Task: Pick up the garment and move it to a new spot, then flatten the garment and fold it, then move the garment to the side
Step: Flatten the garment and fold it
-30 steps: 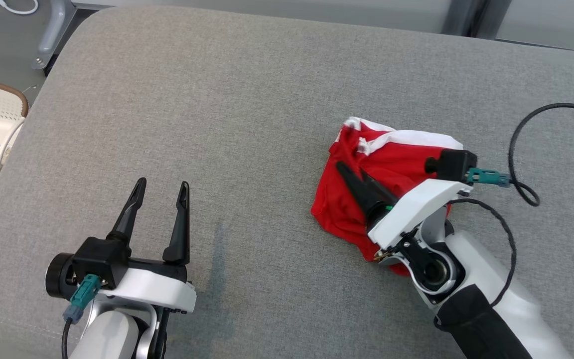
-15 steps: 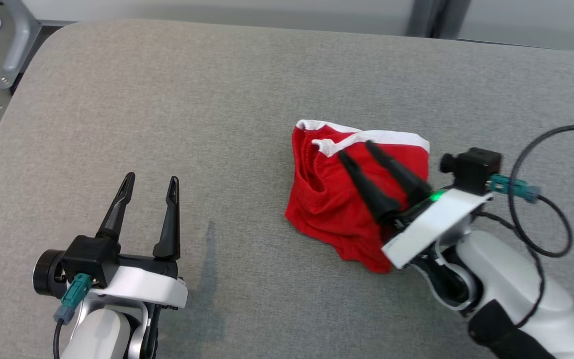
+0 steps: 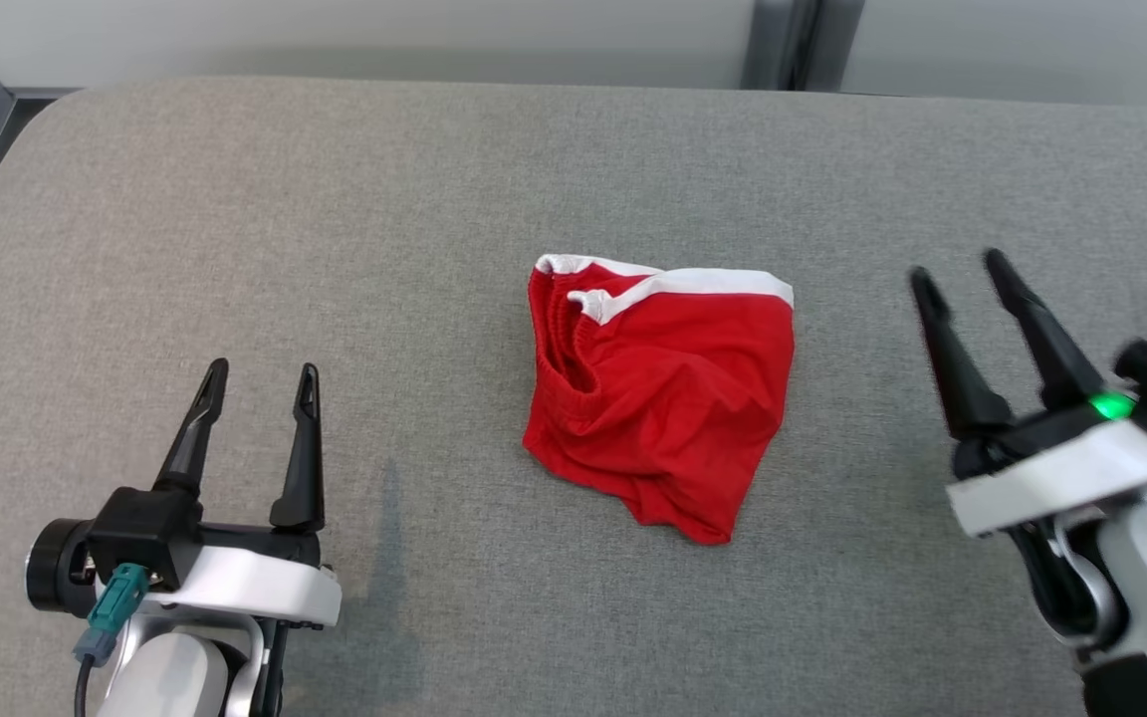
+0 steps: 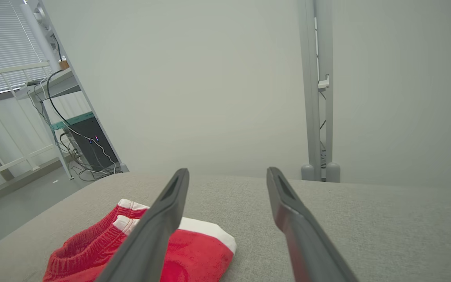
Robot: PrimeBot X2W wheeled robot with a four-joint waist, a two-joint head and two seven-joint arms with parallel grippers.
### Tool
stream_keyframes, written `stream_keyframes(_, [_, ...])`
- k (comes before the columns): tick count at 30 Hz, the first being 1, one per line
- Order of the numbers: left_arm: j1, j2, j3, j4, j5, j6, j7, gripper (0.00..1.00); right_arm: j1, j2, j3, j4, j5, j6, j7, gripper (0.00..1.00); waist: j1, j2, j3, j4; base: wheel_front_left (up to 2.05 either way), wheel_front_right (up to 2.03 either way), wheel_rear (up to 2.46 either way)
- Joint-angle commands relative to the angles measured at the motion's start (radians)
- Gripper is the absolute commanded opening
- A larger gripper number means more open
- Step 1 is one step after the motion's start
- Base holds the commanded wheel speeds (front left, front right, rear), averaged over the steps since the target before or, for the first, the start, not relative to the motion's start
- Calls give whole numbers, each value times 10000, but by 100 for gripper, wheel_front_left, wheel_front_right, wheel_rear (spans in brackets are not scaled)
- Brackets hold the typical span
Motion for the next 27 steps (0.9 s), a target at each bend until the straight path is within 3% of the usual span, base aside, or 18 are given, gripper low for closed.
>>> stream_keyframes(1, [83, 108, 52, -54, 31, 82, -9, 100, 427, -9, -491, -241, -367, 22, -48, 100, 0, 0, -103, -81, 0, 0, 0])
stream_keyframes(13, [493, 410, -14, -294, -79, 91, 400, 100, 2936, 382, -2886, -1508, -2122, 20, -51, 100, 0, 0, -509, -430, 0, 0, 0])
stream_keyframes(27, [828, 600, -98, -504, -212, 186, 807, 100, 3958, 932, -3554, -2326, -2745, 20, 306, 100, 0, 0, -767, -738, 0, 0, 0])
